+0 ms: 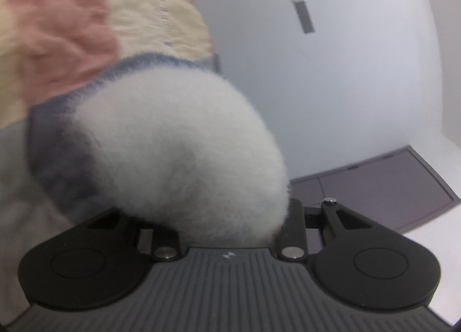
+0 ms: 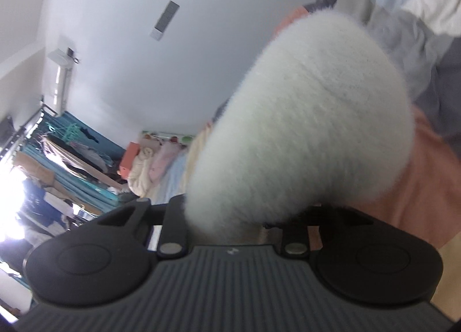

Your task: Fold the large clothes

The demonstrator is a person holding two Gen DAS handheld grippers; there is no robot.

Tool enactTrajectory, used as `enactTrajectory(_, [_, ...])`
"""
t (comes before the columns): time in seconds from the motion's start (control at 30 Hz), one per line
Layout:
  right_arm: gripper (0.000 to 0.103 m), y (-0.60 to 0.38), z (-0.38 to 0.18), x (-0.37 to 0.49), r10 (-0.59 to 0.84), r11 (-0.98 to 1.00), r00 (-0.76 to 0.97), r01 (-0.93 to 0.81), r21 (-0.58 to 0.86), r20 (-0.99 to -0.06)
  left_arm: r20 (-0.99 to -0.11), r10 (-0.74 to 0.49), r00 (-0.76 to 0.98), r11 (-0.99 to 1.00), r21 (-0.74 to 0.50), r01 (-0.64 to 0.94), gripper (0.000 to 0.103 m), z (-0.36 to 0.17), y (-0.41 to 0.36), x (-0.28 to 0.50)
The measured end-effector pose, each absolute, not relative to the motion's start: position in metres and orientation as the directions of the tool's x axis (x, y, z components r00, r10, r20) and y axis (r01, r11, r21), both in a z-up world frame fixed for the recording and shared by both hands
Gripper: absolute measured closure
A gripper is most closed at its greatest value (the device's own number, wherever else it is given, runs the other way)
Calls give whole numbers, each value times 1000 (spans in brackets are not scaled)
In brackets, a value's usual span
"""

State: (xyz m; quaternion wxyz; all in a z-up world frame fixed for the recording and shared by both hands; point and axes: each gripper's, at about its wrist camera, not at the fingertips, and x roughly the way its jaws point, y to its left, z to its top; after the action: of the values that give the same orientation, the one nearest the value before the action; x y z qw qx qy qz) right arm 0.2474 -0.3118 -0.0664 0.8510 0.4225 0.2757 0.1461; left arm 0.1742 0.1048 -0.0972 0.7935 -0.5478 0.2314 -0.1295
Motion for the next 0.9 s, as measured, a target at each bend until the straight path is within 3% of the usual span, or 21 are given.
enactTrajectory(0.37, [69,-390,17,305,435,596,885,-146,790,-165,-166,-537,827,435,-895,102,63,21,-2,256])
enactTrajectory(0.5, [69,-424,35,339,384,600,913,-132,789,-139,-155,-535,831,460,-878,132,63,45,-51,307])
enactTrajectory(0.67, [69,-457,28,375,318,624,937,-93,776,-143,-186,-548,816,474,-872,120,63,39,-98,370])
enactTrajectory(0.9, [69,-486,-20,418,270,633,942,-19,774,-198,-245,-567,787,505,-858,96,63,-18,-139,432])
